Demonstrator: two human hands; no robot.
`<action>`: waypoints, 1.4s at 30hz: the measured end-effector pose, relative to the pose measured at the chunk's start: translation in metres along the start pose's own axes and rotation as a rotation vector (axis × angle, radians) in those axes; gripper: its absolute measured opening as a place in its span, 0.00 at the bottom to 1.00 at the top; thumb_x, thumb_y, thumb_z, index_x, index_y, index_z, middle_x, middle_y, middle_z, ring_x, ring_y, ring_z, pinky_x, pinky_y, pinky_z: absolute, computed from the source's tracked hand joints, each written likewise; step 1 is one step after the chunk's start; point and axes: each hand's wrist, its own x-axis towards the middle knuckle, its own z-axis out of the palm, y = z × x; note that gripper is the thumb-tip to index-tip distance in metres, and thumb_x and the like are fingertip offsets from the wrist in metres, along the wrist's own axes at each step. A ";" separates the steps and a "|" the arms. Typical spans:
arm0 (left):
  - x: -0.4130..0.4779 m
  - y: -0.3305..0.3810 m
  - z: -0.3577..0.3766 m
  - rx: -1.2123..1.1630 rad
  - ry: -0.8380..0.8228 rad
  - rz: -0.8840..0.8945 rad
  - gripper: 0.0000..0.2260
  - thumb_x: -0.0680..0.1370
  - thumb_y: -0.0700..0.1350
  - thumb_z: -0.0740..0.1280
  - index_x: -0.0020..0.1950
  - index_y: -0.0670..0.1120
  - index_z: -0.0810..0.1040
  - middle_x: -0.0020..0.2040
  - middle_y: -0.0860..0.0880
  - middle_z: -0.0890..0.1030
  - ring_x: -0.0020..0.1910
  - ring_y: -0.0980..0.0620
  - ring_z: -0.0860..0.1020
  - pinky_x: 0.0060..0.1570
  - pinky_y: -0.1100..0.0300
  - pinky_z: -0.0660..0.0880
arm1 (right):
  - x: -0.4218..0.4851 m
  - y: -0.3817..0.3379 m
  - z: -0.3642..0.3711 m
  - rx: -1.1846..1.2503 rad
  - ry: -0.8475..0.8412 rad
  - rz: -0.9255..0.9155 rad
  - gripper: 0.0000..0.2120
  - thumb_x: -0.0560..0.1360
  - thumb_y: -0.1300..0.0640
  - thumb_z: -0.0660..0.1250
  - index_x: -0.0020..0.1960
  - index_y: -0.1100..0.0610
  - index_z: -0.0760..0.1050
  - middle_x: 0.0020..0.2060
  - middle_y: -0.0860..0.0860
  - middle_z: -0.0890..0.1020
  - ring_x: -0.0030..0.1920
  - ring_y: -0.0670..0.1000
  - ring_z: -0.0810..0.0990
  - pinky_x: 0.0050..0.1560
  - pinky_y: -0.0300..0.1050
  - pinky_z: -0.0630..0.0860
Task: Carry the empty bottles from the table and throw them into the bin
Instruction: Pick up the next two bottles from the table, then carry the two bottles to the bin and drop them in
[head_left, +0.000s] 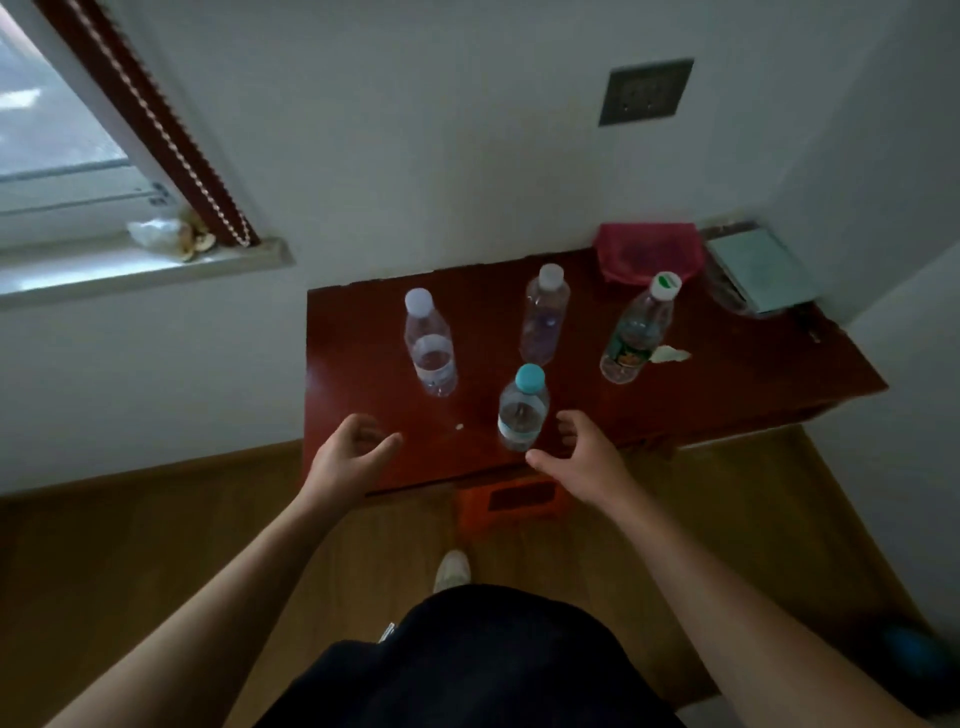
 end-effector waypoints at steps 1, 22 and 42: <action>0.009 0.005 -0.003 -0.026 0.014 -0.003 0.26 0.74 0.59 0.73 0.66 0.47 0.74 0.56 0.50 0.81 0.53 0.51 0.81 0.48 0.54 0.81 | 0.004 -0.007 0.003 -0.009 0.022 -0.016 0.41 0.68 0.41 0.75 0.75 0.50 0.63 0.70 0.48 0.72 0.68 0.50 0.73 0.62 0.46 0.71; 0.140 0.042 0.033 -0.100 -0.130 0.145 0.37 0.65 0.65 0.78 0.70 0.54 0.72 0.62 0.55 0.81 0.60 0.54 0.80 0.61 0.47 0.78 | 0.047 -0.054 -0.007 0.136 0.205 -0.066 0.24 0.68 0.45 0.77 0.60 0.43 0.72 0.50 0.39 0.82 0.51 0.33 0.78 0.44 0.32 0.72; -0.208 -0.094 0.021 -0.317 0.897 -0.591 0.23 0.71 0.53 0.78 0.63 0.50 0.75 0.54 0.52 0.81 0.52 0.51 0.80 0.51 0.56 0.78 | 0.046 -0.104 0.092 -0.194 -0.808 -0.574 0.32 0.61 0.39 0.79 0.60 0.42 0.68 0.54 0.42 0.80 0.53 0.45 0.82 0.51 0.50 0.83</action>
